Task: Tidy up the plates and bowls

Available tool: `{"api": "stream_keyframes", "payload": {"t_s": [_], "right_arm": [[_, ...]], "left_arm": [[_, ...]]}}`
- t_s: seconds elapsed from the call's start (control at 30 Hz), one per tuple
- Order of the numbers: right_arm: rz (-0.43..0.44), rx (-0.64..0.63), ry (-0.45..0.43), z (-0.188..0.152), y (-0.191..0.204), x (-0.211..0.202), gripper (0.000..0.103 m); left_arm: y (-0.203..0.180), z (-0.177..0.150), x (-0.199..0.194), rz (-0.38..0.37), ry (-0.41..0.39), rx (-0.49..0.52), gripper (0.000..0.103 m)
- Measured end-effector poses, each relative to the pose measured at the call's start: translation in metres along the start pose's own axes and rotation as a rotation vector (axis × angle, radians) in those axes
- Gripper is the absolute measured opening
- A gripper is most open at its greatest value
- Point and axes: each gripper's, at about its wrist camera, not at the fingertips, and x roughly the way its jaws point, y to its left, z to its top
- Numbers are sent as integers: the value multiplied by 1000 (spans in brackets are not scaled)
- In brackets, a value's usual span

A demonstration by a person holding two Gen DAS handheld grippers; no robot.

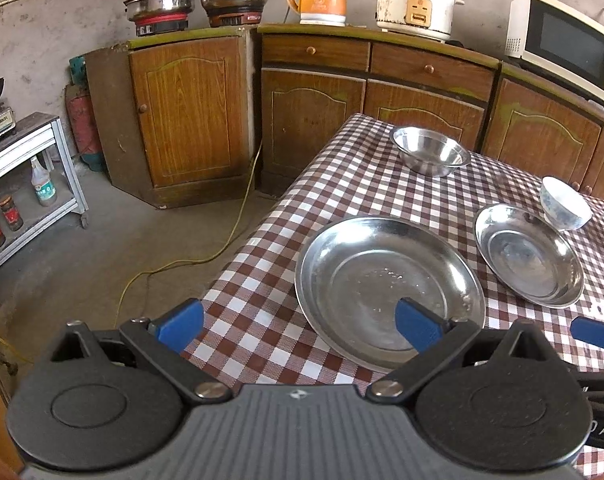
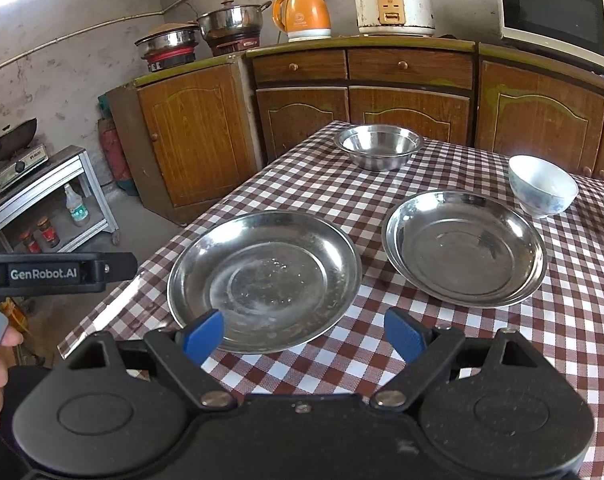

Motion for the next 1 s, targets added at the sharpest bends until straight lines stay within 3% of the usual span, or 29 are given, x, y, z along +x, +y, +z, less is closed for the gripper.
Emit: {"api": "stream_keyframes", "payload": {"t_s": [1.0], "right_arm": [[-31, 11, 50, 0, -5, 51, 102]], "left_arm": [[11, 8, 38, 24, 40, -5, 103]]}}
